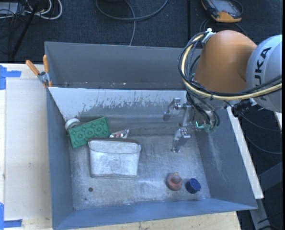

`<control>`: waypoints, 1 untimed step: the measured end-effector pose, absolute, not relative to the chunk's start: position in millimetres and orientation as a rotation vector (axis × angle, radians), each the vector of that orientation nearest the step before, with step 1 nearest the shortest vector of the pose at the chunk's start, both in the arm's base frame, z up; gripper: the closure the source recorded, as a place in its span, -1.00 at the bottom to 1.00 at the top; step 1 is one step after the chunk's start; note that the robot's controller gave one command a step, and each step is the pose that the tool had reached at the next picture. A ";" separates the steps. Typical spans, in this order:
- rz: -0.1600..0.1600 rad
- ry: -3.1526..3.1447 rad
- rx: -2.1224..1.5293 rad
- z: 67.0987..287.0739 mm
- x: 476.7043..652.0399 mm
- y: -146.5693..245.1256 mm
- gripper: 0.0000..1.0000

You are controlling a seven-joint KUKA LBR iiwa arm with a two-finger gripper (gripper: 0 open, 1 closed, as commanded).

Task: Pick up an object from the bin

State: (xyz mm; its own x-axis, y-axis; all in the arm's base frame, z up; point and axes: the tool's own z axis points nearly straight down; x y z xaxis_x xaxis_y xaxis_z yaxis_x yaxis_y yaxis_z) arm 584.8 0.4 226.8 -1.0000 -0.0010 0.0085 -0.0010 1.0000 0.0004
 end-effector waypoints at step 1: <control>-0.003 -3.125 0.152 152.6 517.4 -51.1 -1.00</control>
Offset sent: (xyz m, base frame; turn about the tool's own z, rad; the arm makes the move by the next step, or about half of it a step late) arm -0.0634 -0.0497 -0.0694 -0.0996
